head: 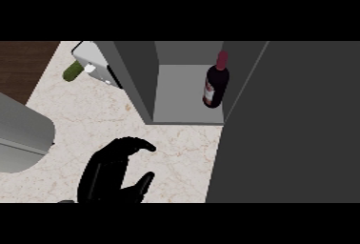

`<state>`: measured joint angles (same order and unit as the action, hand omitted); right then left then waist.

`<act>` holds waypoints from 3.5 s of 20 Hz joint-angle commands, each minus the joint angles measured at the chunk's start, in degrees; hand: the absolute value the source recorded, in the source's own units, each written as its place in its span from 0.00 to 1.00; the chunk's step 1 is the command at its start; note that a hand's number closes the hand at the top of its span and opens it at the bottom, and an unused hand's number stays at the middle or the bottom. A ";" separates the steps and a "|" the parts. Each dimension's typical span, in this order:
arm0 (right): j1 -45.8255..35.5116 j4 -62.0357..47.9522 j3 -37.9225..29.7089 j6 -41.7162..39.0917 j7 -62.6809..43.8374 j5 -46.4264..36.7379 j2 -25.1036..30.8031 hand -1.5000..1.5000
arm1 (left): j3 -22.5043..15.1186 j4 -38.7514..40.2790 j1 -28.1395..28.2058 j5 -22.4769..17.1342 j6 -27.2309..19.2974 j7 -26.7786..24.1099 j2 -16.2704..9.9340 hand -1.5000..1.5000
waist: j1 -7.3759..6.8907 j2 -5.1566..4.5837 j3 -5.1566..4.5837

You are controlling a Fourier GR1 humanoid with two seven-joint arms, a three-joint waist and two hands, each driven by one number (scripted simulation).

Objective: Pick up the wine, place it into the cabinet and close the cabinet

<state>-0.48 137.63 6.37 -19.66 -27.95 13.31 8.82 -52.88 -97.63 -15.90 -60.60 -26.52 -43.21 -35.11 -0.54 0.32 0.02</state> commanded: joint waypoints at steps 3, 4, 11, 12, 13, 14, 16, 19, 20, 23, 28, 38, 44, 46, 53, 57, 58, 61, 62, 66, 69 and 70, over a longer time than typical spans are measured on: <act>5.37 6.79 7.99 -0.87 -4.96 6.23 -1.59 1.00 | 3.54 -7.48 8.17 -0.57 4.01 -0.79 -8.17 1.00 | 0.14 0.03 -0.04; 3.86 7.12 8.38 -0.81 -5.68 6.55 -1.41 1.00 | 5.97 -8.40 7.68 -1.55 5.75 0.41 -10.42 1.00 | 0.16 -0.03 -0.04; 1.77 10.18 21.79 2.42 -12.18 2.86 -4.53 1.00 | 11.19 -10.01 19.78 -3.31 13.46 -5.41 -18.36 0.00 | -0.21 0.08 -0.11; -1.68 5.87 28.11 4.78 -11.92 -3.84 -8.48 1.00 | 11.57 -11.46 21.10 -3.20 13.30 -5.85 -19.79 0.00 | -0.72 0.22 -0.16; -1.37 7.37 29.37 4.91 -12.96 -2.68 -8.33 1.00 | 13.96 -13.85 21.95 -5.23 13.76 -5.19 -21.94 0.00 | -0.64 0.27 -0.13; -2.38 8.01 30.31 5.97 -14.55 -3.19 -8.69 1.00 | 15.84 -14.36 23.10 -6.92 15.22 -5.28 -22.71 0.00 | -0.45 0.21 -0.12; -6.20 5.04 36.33 11.30 -14.46 -6.52 -8.75 1.00 | 18.38 -10.78 24.93 -8.32 19.21 -7.05 -23.40 0.00 | -0.45 0.23 -0.20; -8.72 0.51 43.85 15.39 -14.91 -11.33 -8.77 1.00 | 21.25 -9.48 28.01 -10.09 22.46 -8.27 -26.16 0.00 | -0.80 0.47 -0.28; -9.86 1.23 44.55 15.34 -16.56 -10.83 -8.76 1.00 | 21.38 -8.81 29.72 -10.32 22.76 -9.22 -25.48 0.00 | -0.81 0.35 -0.23; -14.71 -5.16 49.52 22.94 -13.21 -14.04 -8.75 1.00 | 22.42 -8.74 32.67 -10.04 24.18 -10.64 -27.28 0.00 | -1.85 0.54 -0.28; -22.63 -8.73 49.92 31.78 -11.43 -15.67 -8.60 1.00 | 27.28 -5.77 35.81 -13.04 31.04 -11.01 -31.68 0.00 | -2.52 0.41 -0.32; -35.41 -14.49 42.06 44.59 -9.16 -15.52 -8.34 1.00 | 31.60 -1.50 40.24 -13.41 40.12 -12.58 -34.63 0.00 | -3.47 -0.08 -0.37; -46.51 -27.75 34.47 49.07 -6.38 -11.32 -8.62 1.00 | 35.57 5.47 40.67 -14.59 47.51 -11.53 -35.39 0.00 | -2.77 -0.57 -0.27; -52.07 -32.88 27.93 47.33 -7.25 -8.14 -8.69 1.00 | 37.35 3.18 43.08 -14.85 46.96 -11.95 -37.04 0.00 | -3.90 -0.52 -0.16; -60.61 -51.33 18.76 35.89 3.94 2.40 -8.79 1.00 | 39.18 5.87 42.82 -11.64 49.08 -11.12 -33.51 0.00 | -2.75 -0.98 -0.11; -64.71 -58.39 14.12 25.81 2.48 10.44 -8.80 1.00 | 41.67 4.71 45.28 -12.66 51.25 -10.28 -34.52 0.00 | -3.79 -0.90 -0.07; -65.08 -59.29 16.49 24.22 0.64 13.38 -8.80 1.00 | 42.54 6.37 43.58 -13.49 51.72 -9.29 -34.51 0.00 | -3.61 -1.06 -0.15; -64.73 -61.11 19.51 13.28 -3.58 19.33 -8.81 1.00 | 42.92 4.62 43.49 -14.30 50.04 -7.27 -34.54 0.00 | -3.47 -1.09 -0.09; -65.11 -63.55 18.03 8.94 -4.36 21.56 -8.01 1.00 | 42.97 5.76 43.47 -13.33 50.87 -8.04 -33.65 0.00 | -3.92 -1.40 -0.17; -66.93 -70.12 19.43 0.89 -6.34 25.43 -8.68 1.00 | 45.88 7.84 45.43 -14.21 54.15 -6.91 -34.43 0.00 | -3.38 -0.76 -0.11; -68.92 -78.58 18.07 -3.69 -4.44 26.46 -8.81 1.00 | 46.90 5.19 45.12 -14.27 52.01 -5.60 -33.41 0.00 | -3.07 -0.87 -0.05; -71.09 -78.81 17.61 -3.91 -5.88 29.65 -8.81 1.00 | 45.99 5.56 44.09 -12.85 49.94 -4.73 -31.87 0.00 | -2.25 -0.73 -0.07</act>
<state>-67.97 65.68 25.59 -17.96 -32.85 38.34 0.07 -7.53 -91.60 28.82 -73.92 22.07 -47.46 -68.28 -3.61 -0.51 -0.07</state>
